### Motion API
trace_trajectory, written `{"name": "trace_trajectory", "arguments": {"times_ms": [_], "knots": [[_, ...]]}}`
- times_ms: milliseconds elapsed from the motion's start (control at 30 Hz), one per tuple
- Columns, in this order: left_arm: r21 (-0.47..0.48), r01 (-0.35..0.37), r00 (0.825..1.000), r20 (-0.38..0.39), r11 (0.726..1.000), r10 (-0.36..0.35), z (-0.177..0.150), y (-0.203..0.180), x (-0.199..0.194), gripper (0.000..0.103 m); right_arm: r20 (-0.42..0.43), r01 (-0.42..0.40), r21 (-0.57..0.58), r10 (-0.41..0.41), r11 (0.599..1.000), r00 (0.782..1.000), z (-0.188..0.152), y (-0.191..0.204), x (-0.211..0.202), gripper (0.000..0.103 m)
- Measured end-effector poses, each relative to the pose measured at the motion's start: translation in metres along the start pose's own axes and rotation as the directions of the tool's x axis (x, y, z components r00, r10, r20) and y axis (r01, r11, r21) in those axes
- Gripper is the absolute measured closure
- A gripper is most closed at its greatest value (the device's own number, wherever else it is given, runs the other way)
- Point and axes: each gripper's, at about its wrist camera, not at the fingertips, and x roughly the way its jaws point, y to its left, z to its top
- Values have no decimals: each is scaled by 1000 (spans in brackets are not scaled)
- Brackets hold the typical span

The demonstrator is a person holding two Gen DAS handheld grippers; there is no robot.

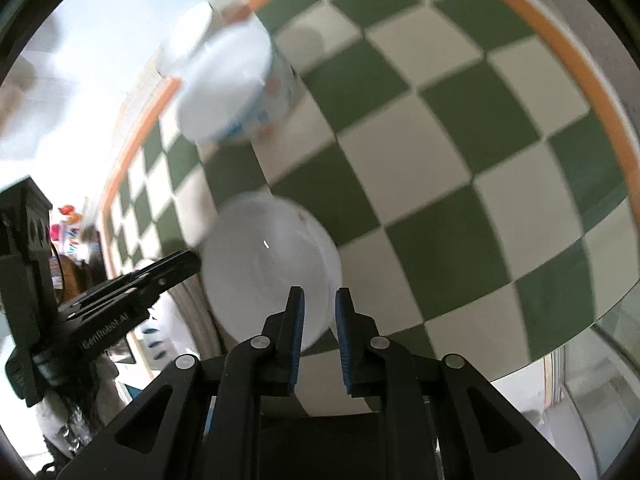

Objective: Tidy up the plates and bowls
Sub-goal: 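Scoop the blue-flower bowl into the held white bowl with the right tool, then carry the bowl stack with the right tool to the black-rimmed white bowl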

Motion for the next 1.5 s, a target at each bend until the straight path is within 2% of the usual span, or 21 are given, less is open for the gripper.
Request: {"name": "trace_trajectory", "arguments": {"times_ms": [33,67,100,267,433,500,733,833,867,900,933,1367,1500], "knots": [[-32,-4,999,32,999,5,7,4,-10,83,11,0,-19,0,1000,1000,8,3,-9,68],[-51,-5,999,50,999,7,12,8,-14,79,22,3,-35,-2,999,1000,15,6,-16,57],[-82,-6,997,71,997,12,20,12,-18,77,42,3,-53,0,999,999,26,9,-23,53],[-164,11,997,73,986,1,58,20,-7,77,83,23,-124,-13,992,996,89,21,-28,52],[-189,-9,999,40,982,17,93,21,20,77,39,56,-171,-50,984,998,143,29,6,52],[-194,-4,1000,27,981,9,100,21,32,75,13,49,-184,-48,982,999,152,32,21,52],[-175,-10,1000,-28,985,5,115,21,58,77,-63,35,-193,-48,981,997,173,33,59,52],[-157,-1,999,-38,988,-5,118,16,67,78,-75,32,-195,-47,980,996,177,33,70,61],[-152,0,999,-43,988,-6,119,15,70,85,-84,30,-198,-48,980,995,178,33,74,71],[-148,5,999,-48,989,-12,119,15,73,92,-89,28,-197,-46,980,995,176,33,75,86],[-145,10,998,-55,989,-18,118,15,75,94,-85,36,-199,-54,979,995,176,33,77,89],[-117,3,999,-49,993,-9,116,7,71,94,-67,51,-197,-66,979,996,173,38,75,92],[-104,2,1000,-27,995,-5,115,3,57,94,-56,45,-195,-57,980,997,171,40,67,92]]}}
